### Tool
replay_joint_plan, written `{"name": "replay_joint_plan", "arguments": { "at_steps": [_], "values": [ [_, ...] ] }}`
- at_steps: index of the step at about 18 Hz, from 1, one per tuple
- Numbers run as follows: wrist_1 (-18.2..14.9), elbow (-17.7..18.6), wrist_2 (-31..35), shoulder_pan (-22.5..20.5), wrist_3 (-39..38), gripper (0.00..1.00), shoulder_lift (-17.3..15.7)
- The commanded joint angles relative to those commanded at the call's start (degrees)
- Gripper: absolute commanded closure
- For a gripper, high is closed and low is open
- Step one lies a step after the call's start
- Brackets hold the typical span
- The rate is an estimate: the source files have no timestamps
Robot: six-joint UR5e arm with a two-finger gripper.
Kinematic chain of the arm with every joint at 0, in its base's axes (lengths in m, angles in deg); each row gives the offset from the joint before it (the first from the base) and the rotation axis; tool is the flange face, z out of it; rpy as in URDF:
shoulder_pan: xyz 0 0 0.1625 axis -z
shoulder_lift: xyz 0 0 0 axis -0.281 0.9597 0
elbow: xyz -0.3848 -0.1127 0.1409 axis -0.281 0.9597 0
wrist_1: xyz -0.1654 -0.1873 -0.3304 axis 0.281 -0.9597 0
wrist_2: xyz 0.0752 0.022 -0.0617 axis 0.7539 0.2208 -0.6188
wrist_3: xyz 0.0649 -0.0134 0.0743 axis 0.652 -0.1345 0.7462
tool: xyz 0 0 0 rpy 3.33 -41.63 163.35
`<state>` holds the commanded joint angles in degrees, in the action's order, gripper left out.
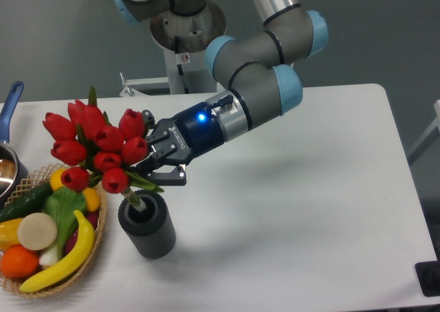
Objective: Insert the flowers into the vase
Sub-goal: 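Lower the tulip stems into the grey vase opening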
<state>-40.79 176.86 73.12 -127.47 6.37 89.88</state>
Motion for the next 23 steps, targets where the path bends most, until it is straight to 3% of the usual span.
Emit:
{"name": "replay_joint_plan", "arguments": {
  "at_steps": [8, 18, 23],
  "values": [
    [0.1, 0.5, 2.5, 0.0, 0.0, 0.69, 3.0],
    [0.1, 5.2, 2.8, 0.0, 9.8, 0.69, 4.9],
    [0.1, 6.9, 2.8, 0.0, 10.7, 0.69, 4.7]
  ]
}}
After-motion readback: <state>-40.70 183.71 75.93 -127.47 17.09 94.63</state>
